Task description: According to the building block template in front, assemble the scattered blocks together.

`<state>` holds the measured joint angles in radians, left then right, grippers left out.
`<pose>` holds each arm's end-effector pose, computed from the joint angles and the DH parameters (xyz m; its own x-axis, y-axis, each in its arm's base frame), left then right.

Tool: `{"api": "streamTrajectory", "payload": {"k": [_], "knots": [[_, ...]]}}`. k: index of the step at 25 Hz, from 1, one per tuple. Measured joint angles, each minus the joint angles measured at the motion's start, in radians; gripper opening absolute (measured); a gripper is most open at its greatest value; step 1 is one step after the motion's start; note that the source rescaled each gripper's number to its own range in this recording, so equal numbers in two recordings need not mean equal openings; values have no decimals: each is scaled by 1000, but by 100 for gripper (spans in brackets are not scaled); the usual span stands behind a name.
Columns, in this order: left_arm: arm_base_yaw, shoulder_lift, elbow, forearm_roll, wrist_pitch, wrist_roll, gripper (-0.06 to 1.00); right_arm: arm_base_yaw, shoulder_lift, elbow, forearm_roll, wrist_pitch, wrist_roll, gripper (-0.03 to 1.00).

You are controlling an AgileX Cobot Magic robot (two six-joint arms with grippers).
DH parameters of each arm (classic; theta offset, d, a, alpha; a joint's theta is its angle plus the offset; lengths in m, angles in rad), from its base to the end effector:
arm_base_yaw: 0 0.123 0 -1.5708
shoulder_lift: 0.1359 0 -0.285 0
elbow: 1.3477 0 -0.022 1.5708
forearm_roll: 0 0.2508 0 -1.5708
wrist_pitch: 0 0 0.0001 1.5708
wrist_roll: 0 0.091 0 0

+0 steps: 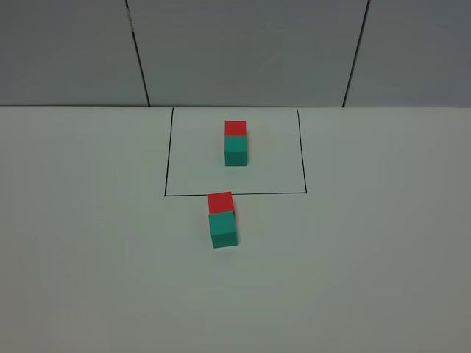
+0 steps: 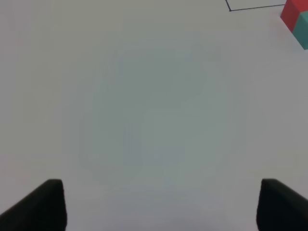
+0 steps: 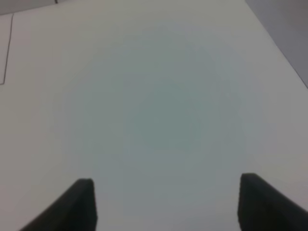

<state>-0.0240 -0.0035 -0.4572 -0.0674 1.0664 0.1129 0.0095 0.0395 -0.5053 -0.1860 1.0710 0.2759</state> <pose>-0.0011 -0.0053 0.2650 -0.4870 0.0918 -0.8686 0.1146 0.9926 0.0406 -0.0003 -0.0148 0.2792 -0.4559 0.1781 -0.8721 0.2203 0.9719 0.0833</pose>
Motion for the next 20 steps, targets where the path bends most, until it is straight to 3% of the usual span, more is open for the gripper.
{"api": "streamTrajectory", "payload": {"k": [20], "knots": [[0,0,0,0,0,0,77,0,0,0,7,0,-2,58]]}}
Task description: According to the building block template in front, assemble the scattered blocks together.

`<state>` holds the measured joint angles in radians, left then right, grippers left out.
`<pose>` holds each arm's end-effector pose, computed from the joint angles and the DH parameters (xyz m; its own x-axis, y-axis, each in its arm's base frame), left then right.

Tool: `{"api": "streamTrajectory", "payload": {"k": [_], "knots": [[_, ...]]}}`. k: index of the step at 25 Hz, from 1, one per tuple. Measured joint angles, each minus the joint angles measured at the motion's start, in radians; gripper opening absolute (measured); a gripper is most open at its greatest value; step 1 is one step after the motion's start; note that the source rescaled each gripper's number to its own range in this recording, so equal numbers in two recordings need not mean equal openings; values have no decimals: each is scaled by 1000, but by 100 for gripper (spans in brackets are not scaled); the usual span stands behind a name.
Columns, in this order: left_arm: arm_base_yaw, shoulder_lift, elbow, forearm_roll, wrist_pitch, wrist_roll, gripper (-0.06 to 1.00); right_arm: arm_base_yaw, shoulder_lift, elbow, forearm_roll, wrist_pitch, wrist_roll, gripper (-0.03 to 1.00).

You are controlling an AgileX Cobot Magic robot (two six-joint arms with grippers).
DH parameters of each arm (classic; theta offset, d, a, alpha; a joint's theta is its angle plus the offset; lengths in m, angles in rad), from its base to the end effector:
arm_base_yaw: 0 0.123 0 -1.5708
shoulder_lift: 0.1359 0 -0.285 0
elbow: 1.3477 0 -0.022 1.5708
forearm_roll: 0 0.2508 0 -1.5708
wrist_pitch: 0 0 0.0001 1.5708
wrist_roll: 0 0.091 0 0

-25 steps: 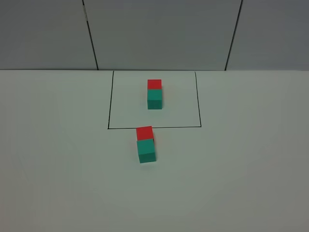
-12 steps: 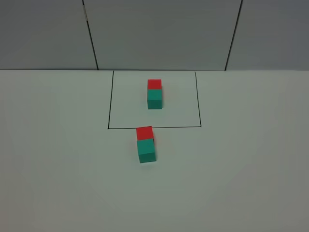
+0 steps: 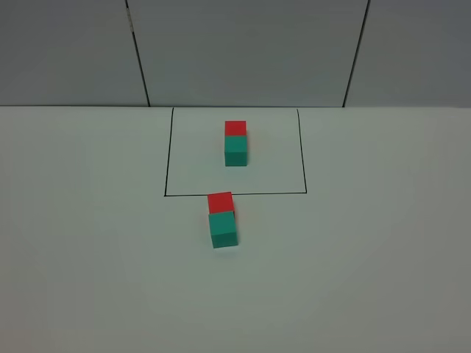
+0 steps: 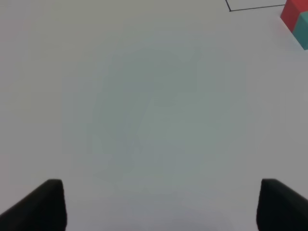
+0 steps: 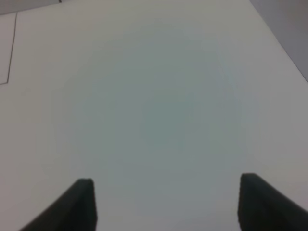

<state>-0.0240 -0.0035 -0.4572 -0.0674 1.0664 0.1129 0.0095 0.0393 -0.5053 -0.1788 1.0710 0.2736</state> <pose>-0.0011 -0.0053 0.2650 -0.4870 0.0918 -0.8686 0.1146 0.9926 0.0406 -0.0003 -0.0142 0.2791 -0.4569 0.1795 -0.8712 0.2156 0.9726 0.0873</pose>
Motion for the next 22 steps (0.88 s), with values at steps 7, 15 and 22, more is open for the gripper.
{"api": "streamTrajectory", "payload": {"k": [7,15,22], "knots": [[0,0,0,0,0,0,77,0,0,0,0,0,0,58],[0,0,0,0,0,0,77,0,0,0,0,0,0,58],[0,0,0,0,0,0,77,0,0,0,0,0,0,58]]}}
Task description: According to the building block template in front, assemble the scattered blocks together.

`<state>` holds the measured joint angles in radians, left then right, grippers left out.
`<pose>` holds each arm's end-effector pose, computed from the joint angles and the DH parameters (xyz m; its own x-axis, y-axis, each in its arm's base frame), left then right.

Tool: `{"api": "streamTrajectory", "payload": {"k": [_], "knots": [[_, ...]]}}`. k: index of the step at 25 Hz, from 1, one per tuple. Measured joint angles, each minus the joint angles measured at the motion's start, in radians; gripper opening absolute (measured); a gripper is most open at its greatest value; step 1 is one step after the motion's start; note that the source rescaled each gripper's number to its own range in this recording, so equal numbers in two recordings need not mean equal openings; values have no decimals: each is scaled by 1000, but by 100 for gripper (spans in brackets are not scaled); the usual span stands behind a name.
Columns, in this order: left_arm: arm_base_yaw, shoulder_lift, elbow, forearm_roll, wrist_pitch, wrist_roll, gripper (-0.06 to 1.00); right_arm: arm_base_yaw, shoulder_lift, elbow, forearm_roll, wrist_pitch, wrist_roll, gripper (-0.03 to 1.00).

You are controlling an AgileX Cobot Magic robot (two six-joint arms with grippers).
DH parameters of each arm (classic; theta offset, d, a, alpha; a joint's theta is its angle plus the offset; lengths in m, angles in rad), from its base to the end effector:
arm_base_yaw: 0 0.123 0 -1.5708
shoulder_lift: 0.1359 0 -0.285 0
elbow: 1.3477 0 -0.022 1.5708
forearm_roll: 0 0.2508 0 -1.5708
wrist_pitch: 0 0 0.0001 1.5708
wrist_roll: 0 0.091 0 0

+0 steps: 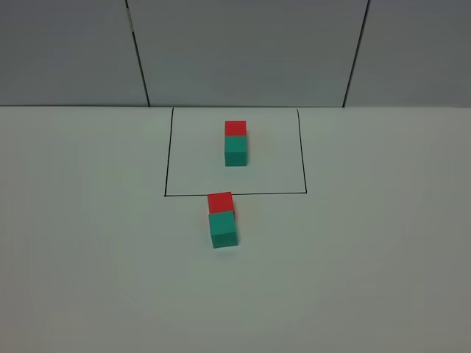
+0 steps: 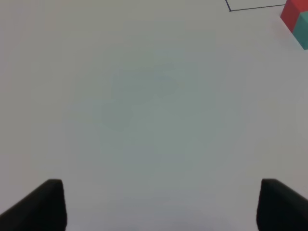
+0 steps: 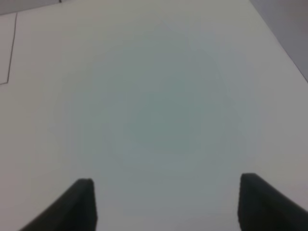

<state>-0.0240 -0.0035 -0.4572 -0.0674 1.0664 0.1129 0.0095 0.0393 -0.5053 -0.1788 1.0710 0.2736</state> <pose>-0.0011 -0.0053 0.2650 -0.4870 0.0918 -0.8686 0.1146 0.9926 0.0406 -0.0003 -0.0142 0.2791 -0.4569 0.1795 -0.8712 0.2156 0.9726 0.0873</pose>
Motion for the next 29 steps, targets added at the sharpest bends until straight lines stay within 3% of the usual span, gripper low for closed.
{"api": "streamTrajectory", "payload": {"k": [29], "knots": [[0,0,0,0,0,0,77,0,-2,0,0,0,0,58]]}}
